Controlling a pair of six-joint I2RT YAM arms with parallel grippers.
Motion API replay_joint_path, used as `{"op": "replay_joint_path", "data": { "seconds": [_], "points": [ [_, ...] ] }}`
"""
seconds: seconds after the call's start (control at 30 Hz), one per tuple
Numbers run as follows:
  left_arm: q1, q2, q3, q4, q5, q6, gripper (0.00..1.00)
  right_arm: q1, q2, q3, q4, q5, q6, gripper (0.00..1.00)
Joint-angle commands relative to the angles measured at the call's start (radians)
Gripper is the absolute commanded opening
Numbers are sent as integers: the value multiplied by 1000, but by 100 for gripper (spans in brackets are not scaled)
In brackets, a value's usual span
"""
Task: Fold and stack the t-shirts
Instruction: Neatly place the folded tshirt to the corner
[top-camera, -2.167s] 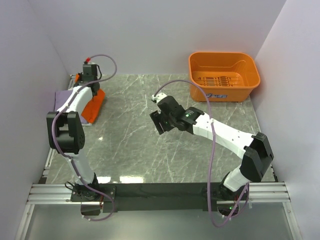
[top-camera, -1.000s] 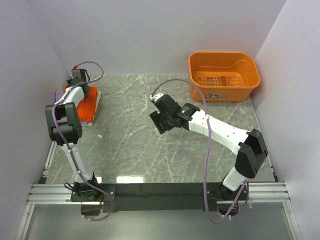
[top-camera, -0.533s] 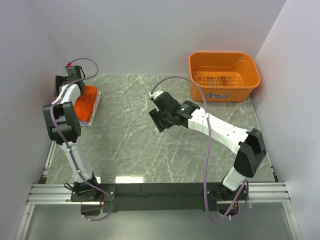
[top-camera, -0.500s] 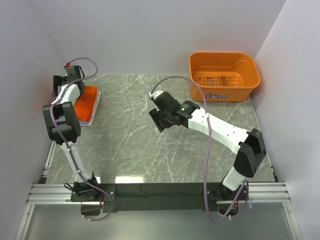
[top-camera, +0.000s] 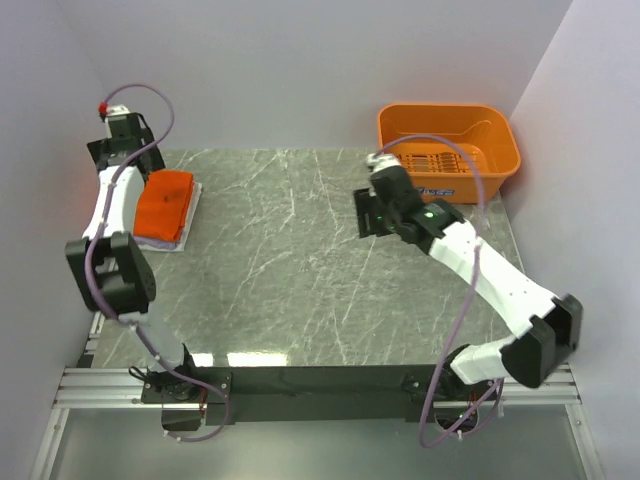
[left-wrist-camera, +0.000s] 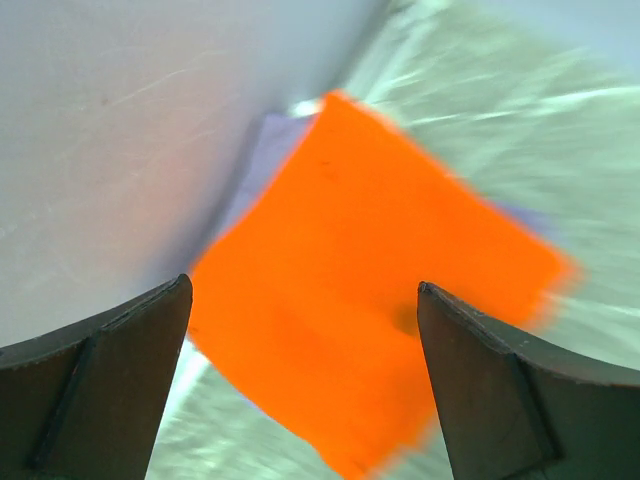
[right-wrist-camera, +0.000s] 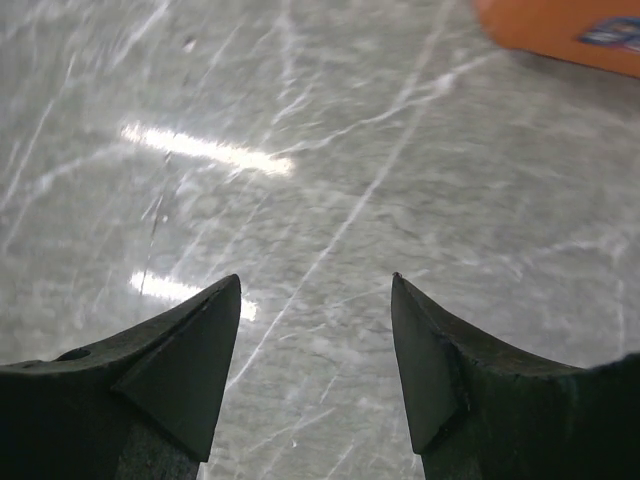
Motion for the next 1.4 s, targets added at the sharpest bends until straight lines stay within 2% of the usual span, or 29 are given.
{"op": "replay_joint_path", "data": {
  "seconds": [0.0, 0.2, 0.33, 0.4, 0.43, 0.57, 0.73, 0.8, 1.0, 1.2, 1.3, 1.37],
  "points": [
    [-4, -174, -35, -14, 268, -206, 99, -76, -115, -44, 43, 57, 86, 68],
    [-4, -450, -169, 22, 546, -363, 99, -163, -305, -77, 18, 98, 161, 74],
    [-4, -695, -278, 3, 597, -441, 99, -182, -399, -97, 17, 153, 188, 85],
    [-4, -786, -313, -27, 569, -457, 99, -183, -452, -114, 24, 169, 192, 89],
    [-4, -881, -342, -67, 542, -472, 100, -185, -469, -119, 32, 178, 192, 93],
    [-4, -1118, -387, -118, 418, -497, 99, -183, -554, -150, 76, 213, 166, 94],
    [-56, -1193, -223, -270, 299, -501, 99, -183, -690, -219, 150, 236, 124, 96],
    [-111, -1231, -232, -294, 255, -510, 99, -182, -729, -251, 184, 241, 109, 96],
    [-251, -1455, -357, -331, 82, -475, 100, -182, -856, -332, 288, 261, 58, 96],
    [-261, -1682, -512, -327, -44, -471, 99, -185, -896, -375, 336, 269, 35, 97],
    [-261, -1803, -620, -235, -87, -478, 99, -183, -891, -383, 347, 263, 38, 97],
    [-261, -1827, -644, -183, -103, -492, 100, -183, -890, -384, 351, 256, 41, 97]
  ]
}}
